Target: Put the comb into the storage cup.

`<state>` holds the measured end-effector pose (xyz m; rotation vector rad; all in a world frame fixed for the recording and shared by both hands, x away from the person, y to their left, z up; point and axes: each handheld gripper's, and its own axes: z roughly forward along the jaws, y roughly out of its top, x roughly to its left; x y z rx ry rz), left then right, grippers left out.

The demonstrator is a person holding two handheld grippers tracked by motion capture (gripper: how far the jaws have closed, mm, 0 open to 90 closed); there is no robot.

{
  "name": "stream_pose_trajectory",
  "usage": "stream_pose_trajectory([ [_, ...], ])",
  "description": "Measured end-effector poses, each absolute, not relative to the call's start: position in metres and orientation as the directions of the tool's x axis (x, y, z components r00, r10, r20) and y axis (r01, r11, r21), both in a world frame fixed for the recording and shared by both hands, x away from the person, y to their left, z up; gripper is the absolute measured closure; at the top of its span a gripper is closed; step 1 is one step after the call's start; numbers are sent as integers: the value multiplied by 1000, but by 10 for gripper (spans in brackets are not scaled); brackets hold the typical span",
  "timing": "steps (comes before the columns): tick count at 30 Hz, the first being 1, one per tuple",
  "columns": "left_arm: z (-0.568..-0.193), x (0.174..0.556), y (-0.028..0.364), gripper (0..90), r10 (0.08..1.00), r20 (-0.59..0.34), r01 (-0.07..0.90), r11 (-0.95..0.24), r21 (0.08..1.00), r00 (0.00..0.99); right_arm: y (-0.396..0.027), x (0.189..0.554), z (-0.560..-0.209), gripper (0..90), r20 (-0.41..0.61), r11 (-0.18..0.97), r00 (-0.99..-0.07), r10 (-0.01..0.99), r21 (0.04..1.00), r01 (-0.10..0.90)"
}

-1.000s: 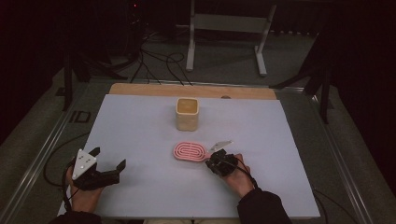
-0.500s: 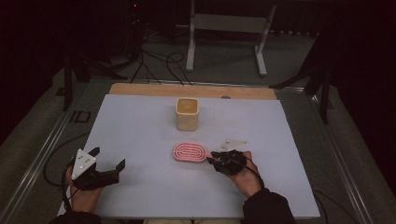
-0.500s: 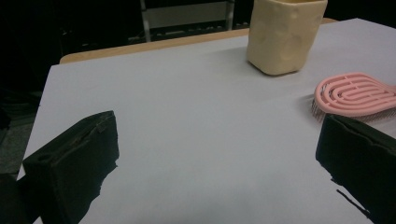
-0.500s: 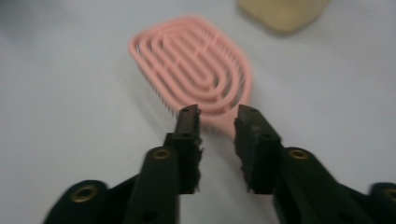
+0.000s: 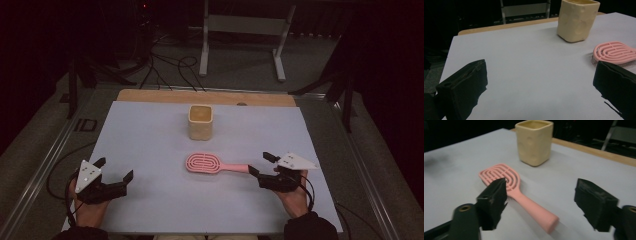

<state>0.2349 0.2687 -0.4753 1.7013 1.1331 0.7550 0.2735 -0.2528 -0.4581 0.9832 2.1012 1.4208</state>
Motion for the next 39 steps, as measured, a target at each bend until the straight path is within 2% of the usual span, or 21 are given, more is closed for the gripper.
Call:
stream_pose_trajectory([
  [3, -475, 235, 269, 1, 923, -3, 351, -143, 925, 384, -266, 267, -462, 122, 46, 196, -630, 775, 930, 310],
  [6, -475, 235, 269, 1, 921, -2, 350, -146, 926, 389, -277, 261, -464, 98, 61, 148, -595, 802, 944, 296],
  [15, -474, 233, 273, 1, 917, -22, 324, -119, 939, 399, -294, 254, -476, 95, 65, 91, -541, 839, 962, 257],
  [20, -474, 232, 277, 1, 913, -43, 312, -94, 945, 406, -296, 255, -479, 95, 87, 76, -540, 837, 959, 274],
  [39, -480, 233, 273, 1, 908, -14, 314, -130, 940, 419, -295, 257, -480, 98, 68, 75, -546, 835, 969, 235],
])
